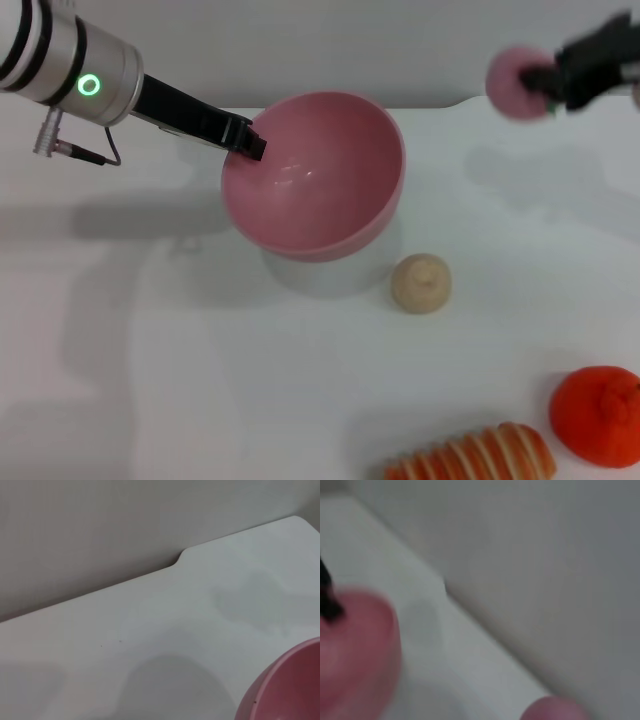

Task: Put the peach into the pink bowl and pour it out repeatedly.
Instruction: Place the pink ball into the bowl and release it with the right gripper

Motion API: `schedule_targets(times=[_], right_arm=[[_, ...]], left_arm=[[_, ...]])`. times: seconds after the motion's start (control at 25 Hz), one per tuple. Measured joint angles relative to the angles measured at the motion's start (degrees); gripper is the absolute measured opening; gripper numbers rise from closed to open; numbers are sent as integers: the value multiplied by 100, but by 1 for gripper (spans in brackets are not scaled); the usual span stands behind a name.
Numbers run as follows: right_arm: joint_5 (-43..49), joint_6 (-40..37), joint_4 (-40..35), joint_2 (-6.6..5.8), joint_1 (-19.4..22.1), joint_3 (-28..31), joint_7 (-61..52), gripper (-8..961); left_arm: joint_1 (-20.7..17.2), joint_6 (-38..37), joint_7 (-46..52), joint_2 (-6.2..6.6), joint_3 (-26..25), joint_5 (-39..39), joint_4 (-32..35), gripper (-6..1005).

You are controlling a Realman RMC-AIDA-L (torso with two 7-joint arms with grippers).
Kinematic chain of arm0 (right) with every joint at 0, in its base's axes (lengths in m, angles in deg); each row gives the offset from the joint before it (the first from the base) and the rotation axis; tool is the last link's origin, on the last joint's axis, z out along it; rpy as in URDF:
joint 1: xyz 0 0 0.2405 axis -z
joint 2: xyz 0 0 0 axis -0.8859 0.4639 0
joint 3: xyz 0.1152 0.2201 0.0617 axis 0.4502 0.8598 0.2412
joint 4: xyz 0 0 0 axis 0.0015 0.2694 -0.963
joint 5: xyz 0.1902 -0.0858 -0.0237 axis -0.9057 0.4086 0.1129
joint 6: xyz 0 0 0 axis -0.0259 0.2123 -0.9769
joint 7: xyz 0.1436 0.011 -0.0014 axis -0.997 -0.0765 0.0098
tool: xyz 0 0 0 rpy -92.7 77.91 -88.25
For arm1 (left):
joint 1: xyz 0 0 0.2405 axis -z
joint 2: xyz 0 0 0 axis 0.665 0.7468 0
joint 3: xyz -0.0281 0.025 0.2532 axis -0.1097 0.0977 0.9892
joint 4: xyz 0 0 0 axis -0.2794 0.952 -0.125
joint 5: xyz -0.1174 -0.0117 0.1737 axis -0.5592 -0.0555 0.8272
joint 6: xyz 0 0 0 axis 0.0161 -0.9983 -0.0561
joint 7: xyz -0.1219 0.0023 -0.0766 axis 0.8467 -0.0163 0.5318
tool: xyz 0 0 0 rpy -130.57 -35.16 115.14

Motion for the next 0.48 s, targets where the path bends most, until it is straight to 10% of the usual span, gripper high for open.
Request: schedule_targets(times=[0.48], right_arm=[[-1593, 55, -1104, -19, -185, -254, 230, 39]], left_arm=[[86, 97, 16, -6, 52, 5, -143, 45]])
